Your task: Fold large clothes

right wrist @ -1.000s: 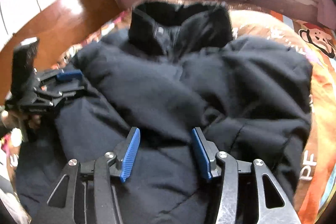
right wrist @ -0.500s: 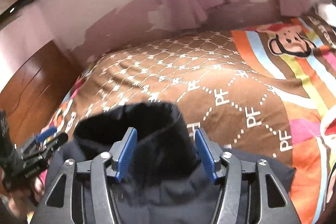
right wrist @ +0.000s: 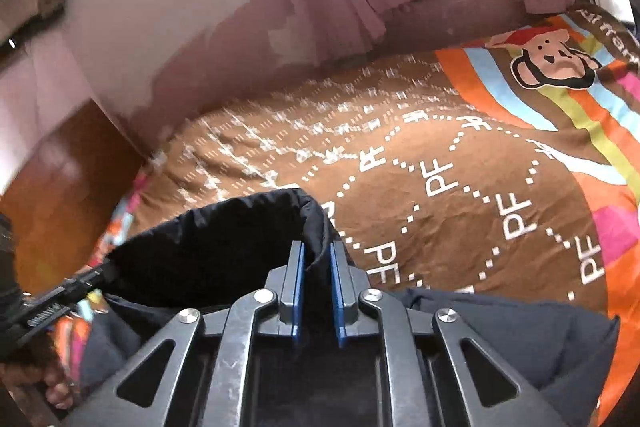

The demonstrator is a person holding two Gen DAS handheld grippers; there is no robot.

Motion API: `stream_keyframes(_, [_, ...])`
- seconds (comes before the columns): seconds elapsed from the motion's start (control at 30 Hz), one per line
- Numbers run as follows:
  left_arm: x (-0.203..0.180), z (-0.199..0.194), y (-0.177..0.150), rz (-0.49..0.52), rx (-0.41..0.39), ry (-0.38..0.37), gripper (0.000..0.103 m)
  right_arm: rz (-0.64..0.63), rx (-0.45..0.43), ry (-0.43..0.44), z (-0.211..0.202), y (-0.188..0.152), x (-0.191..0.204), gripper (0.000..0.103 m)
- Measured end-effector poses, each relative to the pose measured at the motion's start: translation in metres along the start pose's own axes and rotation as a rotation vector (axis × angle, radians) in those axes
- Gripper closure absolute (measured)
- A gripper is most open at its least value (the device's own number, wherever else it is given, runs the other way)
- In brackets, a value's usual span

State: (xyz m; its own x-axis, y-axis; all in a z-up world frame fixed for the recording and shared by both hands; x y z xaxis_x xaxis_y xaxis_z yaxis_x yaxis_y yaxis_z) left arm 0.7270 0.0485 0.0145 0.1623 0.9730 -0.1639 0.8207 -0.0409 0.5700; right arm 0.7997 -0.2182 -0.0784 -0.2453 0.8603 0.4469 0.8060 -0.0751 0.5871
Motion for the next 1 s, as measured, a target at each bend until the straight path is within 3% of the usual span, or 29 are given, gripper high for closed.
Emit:
stream_keyframes(0.1, [-0.002, -0.031, -0.024, 0.030, 0.005, -0.028, 0.101, -0.039, -0.005, 0.053, -0.039, -0.015, 0.007, 0.094])
stream_keyframes(0.23, [-0.013, -0.063, -0.063, 0.089, 0.012, -0.029, 0.101, -0.162, 0.002, 0.019, -0.086, -0.044, 0.024, 0.096])
stream_keyframes(0.37, [-0.020, -0.062, -0.099, 0.127, 0.043, 0.002, 0.101, -0.252, 0.017, -0.003, -0.113, -0.089, 0.036, 0.097])
stream_keyframes(0.5, [-0.025, -0.031, -0.123, 0.153, 0.098, 0.026, 0.101, -0.293, 0.029, -0.035, -0.108, -0.117, 0.034, 0.097])
stream_keyframes(0.7, [-0.026, 0.007, -0.130, 0.157, 0.098, 0.028, 0.101, -0.215, 0.096, -0.101, -0.062, -0.134, 0.002, 0.097])
stream_keyframes(0.9, [-0.025, 0.006, -0.133, 0.178, 0.084, 0.035, 0.101, -0.175, 0.090, -0.030, -0.072, -0.135, -0.012, 0.093])
stream_keyframes(1.0, [-0.026, 0.005, -0.135, 0.197, 0.081, 0.046, 0.101, -0.145, 0.040, -0.021, -0.094, -0.137, -0.015, 0.078])
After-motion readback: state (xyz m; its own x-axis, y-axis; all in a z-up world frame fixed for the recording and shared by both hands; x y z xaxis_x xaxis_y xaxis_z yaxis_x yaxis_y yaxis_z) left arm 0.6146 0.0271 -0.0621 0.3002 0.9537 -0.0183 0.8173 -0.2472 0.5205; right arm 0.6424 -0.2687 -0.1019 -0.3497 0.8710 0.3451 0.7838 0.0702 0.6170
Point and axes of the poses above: each gripper's, at about its wrist camera, not at the fingertips, and z roughly the way its jaws point, x to its left, y to its top, the point moved 2 cm from there along z, roughly the way its jaws point, and after that the axes turned 12 degrees about x, right-handed, at the moved point
